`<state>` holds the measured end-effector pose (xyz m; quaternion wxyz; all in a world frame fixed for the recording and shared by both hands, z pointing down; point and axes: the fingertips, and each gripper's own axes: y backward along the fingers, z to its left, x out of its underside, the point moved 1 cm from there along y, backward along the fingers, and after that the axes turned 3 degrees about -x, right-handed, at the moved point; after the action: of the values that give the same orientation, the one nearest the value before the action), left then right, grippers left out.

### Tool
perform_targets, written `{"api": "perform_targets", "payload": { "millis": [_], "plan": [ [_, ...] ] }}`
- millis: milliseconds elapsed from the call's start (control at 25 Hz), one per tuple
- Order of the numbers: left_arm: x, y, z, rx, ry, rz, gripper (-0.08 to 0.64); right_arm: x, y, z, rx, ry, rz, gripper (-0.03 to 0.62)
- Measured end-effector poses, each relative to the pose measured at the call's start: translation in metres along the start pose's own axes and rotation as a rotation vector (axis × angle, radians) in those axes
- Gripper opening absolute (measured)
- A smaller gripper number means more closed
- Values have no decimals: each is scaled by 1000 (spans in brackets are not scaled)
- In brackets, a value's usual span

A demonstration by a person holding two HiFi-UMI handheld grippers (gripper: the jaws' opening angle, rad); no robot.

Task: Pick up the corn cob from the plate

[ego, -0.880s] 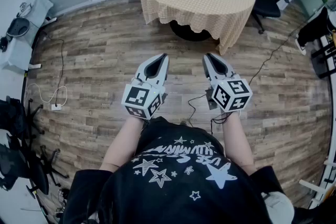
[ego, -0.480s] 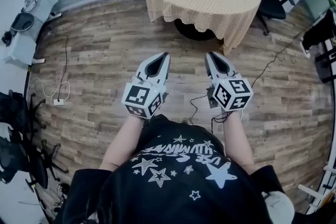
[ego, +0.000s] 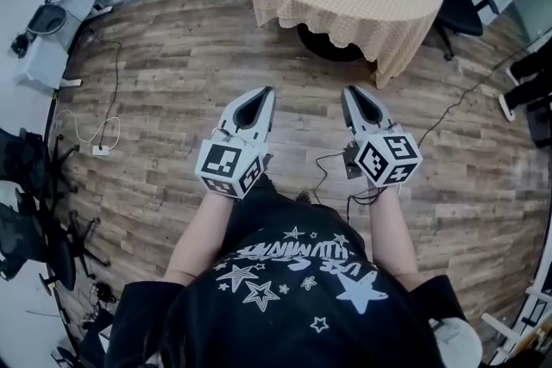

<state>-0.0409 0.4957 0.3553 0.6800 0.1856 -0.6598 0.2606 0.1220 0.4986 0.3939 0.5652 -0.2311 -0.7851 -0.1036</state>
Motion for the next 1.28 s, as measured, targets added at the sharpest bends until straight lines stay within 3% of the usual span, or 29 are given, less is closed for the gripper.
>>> {"api": "perform_targets", "payload": {
  "millis": [320, 640, 880, 1280],
  "plan": [
    [13, -5, 24, -41, 15, 10, 9, 14, -14, -17, 32, -49, 20, 48],
    [9, -56, 66, 2, 66, -10, 9, -4, -55, -22, 29, -14, 23, 48],
    [11, -110, 103, 31, 81, 8, 9, -14, -108, -50, 54, -16, 36, 35],
    [1, -176, 206, 38, 83, 42, 9, -41, -223, -66, 107, 18, 68, 26]
  ]
}}
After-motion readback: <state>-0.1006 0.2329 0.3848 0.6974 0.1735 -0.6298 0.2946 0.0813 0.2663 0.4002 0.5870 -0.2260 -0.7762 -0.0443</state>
